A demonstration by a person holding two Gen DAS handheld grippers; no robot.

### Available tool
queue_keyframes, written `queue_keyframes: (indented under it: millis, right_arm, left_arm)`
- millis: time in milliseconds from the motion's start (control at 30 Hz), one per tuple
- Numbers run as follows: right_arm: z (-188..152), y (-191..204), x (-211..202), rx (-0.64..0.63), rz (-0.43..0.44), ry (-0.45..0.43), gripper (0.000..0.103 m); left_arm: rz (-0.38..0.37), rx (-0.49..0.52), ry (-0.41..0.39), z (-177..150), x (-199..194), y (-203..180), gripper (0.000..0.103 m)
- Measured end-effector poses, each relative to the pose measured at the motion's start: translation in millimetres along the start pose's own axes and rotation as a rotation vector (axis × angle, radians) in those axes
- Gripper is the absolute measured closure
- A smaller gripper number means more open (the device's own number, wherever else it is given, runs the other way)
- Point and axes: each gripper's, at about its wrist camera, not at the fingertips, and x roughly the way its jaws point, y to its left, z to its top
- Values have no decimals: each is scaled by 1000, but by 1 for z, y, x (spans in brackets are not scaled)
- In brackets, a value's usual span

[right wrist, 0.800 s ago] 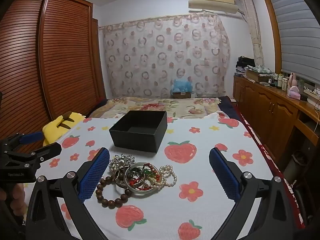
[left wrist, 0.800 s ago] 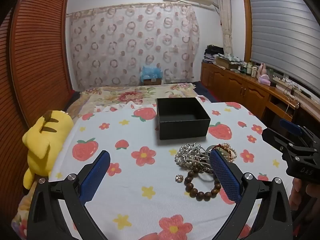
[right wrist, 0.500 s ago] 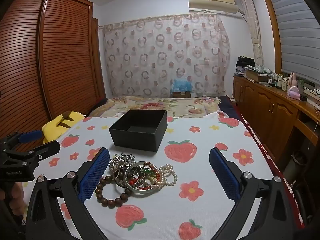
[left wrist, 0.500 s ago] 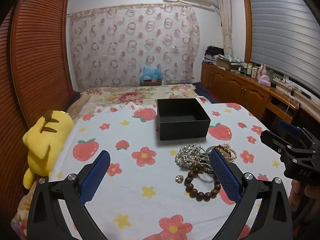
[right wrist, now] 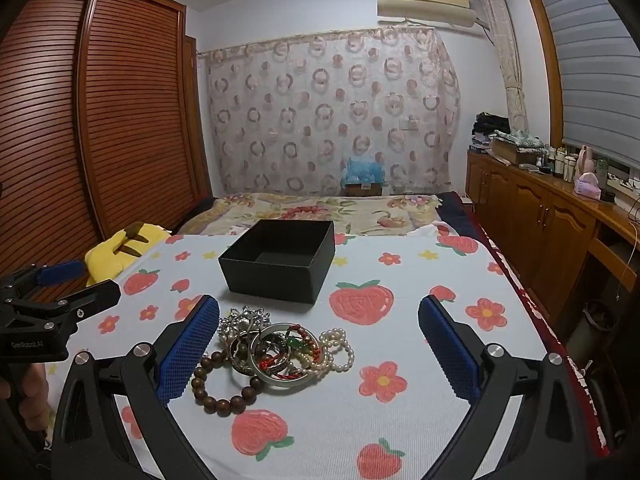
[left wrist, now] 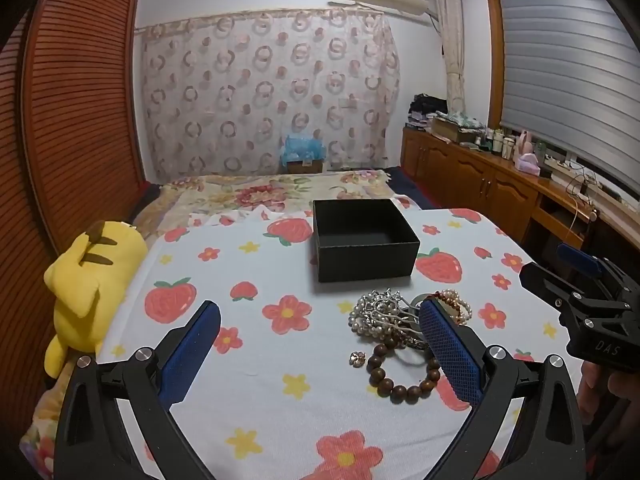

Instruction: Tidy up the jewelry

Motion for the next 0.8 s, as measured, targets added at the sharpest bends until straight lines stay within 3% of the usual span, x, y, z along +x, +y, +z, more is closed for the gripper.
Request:
queue_keyframes:
  millis: [800]
  right_arm:
    - [0, 0, 1, 1, 2, 0, 2]
  left_arm:
    - [-2, -3, -4, 5, -1, 2, 6]
